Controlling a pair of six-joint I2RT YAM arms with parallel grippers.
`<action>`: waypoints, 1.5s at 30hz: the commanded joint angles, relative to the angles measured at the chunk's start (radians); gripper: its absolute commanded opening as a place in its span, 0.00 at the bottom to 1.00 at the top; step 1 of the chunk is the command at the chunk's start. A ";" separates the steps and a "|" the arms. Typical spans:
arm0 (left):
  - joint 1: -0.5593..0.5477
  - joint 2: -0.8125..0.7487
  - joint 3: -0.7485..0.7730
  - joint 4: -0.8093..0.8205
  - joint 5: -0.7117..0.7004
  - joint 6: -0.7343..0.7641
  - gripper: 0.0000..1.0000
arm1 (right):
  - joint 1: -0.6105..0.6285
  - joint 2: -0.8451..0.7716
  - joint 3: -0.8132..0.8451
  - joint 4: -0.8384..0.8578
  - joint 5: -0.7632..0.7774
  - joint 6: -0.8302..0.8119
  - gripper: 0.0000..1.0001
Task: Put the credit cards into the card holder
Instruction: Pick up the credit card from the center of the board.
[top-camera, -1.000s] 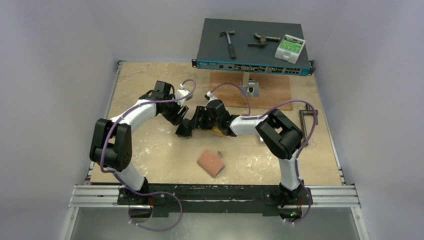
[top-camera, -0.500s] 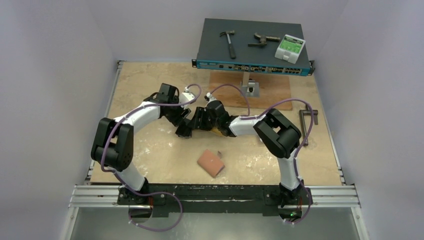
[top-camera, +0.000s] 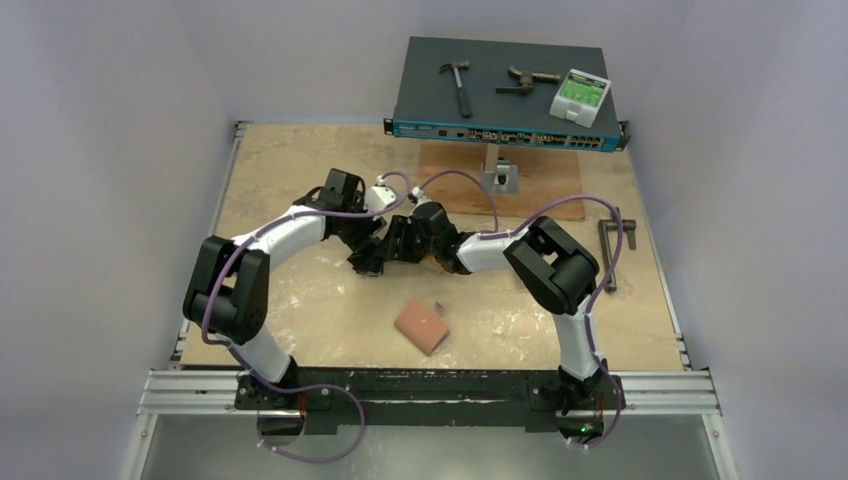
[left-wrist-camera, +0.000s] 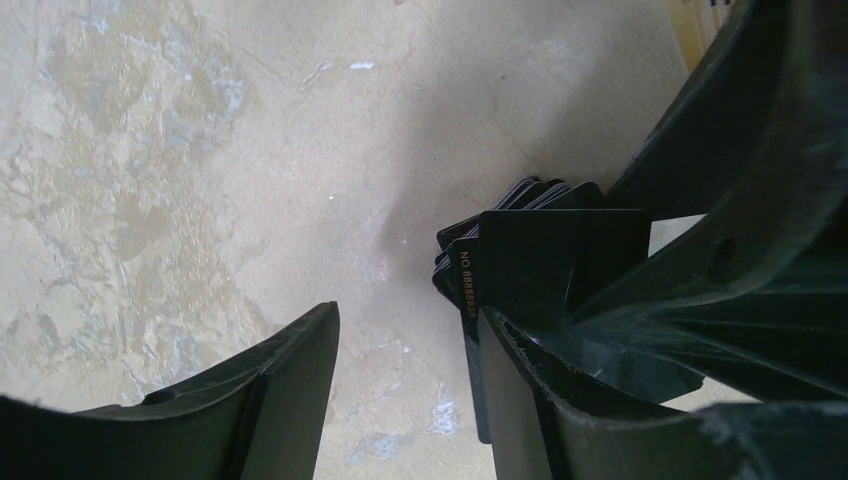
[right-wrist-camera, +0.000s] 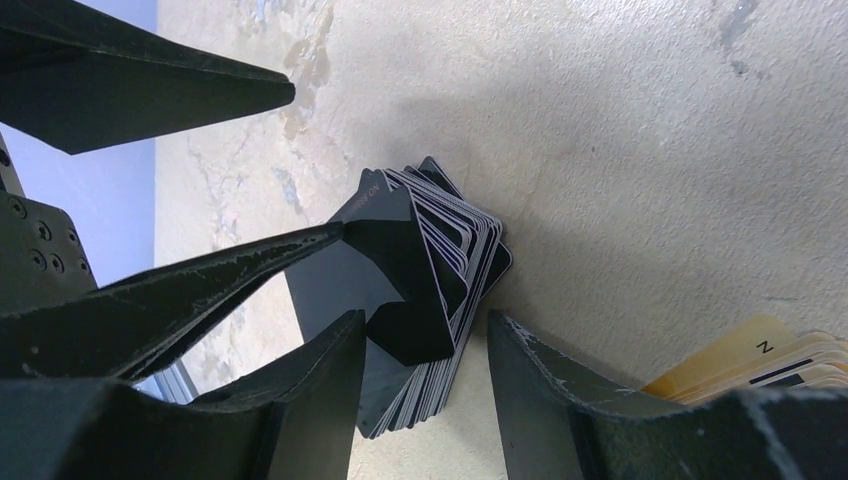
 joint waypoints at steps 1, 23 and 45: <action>-0.039 -0.017 -0.026 -0.012 0.005 0.012 0.53 | 0.000 -0.004 0.031 0.018 -0.013 0.011 0.47; -0.090 -0.100 -0.004 -0.130 0.103 -0.084 0.54 | -0.017 -0.053 -0.025 0.056 -0.004 0.031 0.21; -0.015 -0.118 0.004 -0.199 0.095 0.000 0.55 | -0.017 -0.108 -0.072 -0.098 0.097 -0.038 0.17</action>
